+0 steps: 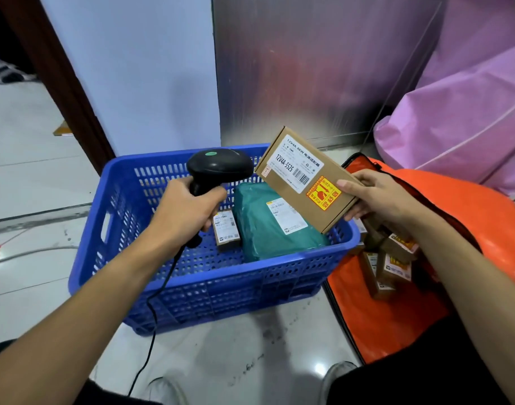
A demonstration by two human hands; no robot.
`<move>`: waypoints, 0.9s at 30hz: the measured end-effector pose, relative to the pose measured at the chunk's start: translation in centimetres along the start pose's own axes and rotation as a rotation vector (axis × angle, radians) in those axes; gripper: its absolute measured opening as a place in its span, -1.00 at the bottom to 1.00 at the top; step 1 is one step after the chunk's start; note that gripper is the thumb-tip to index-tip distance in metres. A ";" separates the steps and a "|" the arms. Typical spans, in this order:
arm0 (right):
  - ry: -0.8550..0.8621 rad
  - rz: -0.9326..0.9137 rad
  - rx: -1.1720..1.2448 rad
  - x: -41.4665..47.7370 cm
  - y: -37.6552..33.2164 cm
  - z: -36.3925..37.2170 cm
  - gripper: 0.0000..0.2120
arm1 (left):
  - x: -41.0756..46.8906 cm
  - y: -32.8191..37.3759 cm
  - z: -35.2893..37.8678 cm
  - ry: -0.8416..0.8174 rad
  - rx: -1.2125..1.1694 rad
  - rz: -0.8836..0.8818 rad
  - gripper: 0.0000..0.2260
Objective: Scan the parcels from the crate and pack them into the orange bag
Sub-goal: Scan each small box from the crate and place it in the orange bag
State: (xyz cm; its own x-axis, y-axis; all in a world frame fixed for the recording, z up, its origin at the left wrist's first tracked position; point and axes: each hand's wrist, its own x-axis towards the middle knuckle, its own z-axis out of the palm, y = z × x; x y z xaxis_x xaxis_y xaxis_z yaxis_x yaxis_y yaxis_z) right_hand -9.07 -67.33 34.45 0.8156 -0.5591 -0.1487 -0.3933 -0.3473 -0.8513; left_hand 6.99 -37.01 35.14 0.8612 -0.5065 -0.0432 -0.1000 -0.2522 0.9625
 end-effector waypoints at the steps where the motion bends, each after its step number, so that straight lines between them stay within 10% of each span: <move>1: 0.000 0.000 -0.005 0.1 0.0 -0.1 -0.62 | 0.0 0.0 0.1 -0.010 0.005 0.003 -0.81; 27: -0.015 0.026 -0.015 0.3 0.8 -0.5 -0.64 | -0.2 0.0 -0.5 -0.110 0.017 0.008 -0.75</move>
State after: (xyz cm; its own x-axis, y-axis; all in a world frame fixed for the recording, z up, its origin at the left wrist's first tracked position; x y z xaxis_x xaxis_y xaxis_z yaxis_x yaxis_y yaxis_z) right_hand -9.40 -68.15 33.98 0.8114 -0.5567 -0.1783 -0.4204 -0.3439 -0.8396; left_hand 7.04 -36.46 35.34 0.8004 -0.5959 -0.0657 -0.1161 -0.2616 0.9582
